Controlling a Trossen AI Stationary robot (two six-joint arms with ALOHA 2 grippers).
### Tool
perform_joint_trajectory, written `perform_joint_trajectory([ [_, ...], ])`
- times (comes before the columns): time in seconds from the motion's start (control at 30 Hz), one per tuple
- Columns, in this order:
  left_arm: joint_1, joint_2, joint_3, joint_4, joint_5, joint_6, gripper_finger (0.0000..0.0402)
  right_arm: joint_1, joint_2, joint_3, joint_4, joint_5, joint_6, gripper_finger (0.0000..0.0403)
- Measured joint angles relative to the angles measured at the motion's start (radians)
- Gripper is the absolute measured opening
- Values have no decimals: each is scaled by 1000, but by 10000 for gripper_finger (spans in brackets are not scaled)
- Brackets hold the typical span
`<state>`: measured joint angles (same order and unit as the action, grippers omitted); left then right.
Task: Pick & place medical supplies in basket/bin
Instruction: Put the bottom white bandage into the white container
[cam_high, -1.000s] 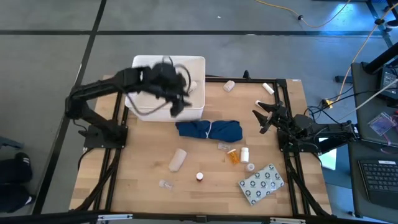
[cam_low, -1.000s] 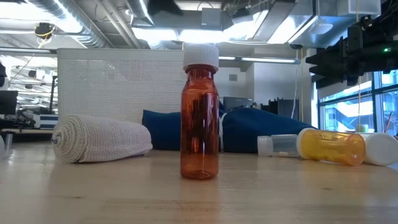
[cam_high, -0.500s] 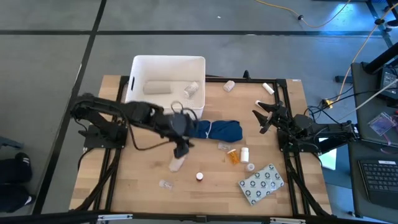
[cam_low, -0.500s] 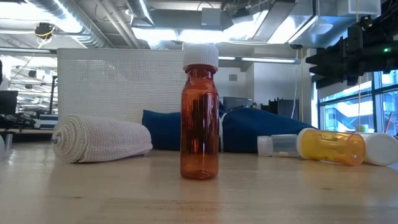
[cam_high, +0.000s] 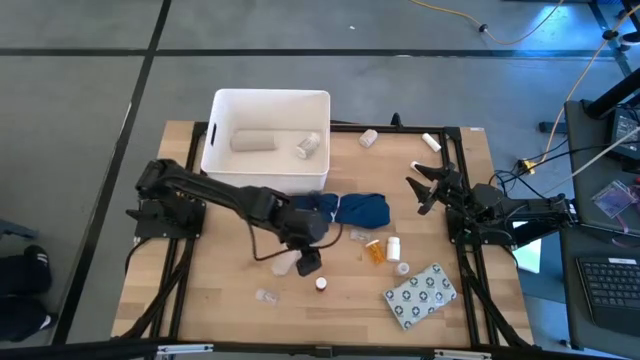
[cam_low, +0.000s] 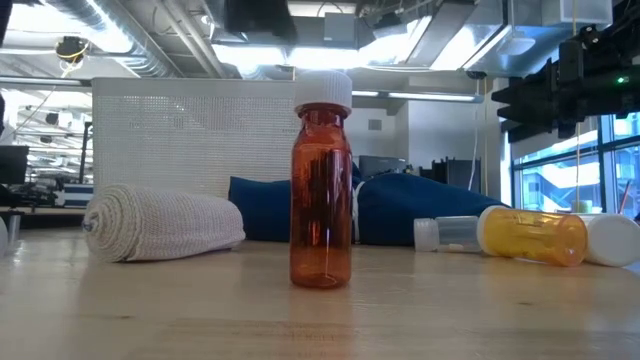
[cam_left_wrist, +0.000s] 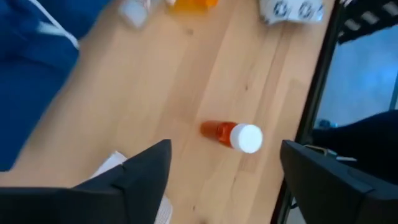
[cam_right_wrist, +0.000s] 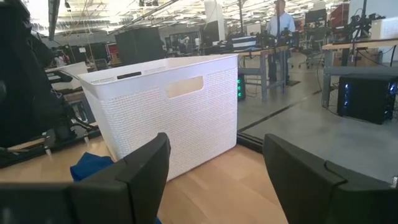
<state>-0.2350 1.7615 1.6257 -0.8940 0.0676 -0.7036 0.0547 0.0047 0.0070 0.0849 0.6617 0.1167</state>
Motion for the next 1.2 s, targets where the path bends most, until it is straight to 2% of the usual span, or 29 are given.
perform_joint_trajectory([
  [0.2,9,94,0,-17,232,56,336,0,0,0,0,0,37,257],
  [0.27,9,100,-1,-40,265,17,337,0,0,0,0,0,37,257],
  [0.37,8,100,-1,-111,185,-77,336,0,0,0,0,0,37,257],
  [0.53,-33,95,-1,-265,-140,-260,334,0,0,0,0,0,37,257],
  [0.6,-55,96,-1,-296,-219,-357,334,0,0,0,0,-1,38,257],
  [0.83,-79,99,-1,-321,-256,-503,334,0,0,0,0,-1,40,257],
  [0.97,-71,108,-66,-310,-241,-549,334,0,0,0,0,-1,39,257],
  [1.2,-75,108,-240,-82,-169,-588,334,0,0,0,0,-1,38,257],
])
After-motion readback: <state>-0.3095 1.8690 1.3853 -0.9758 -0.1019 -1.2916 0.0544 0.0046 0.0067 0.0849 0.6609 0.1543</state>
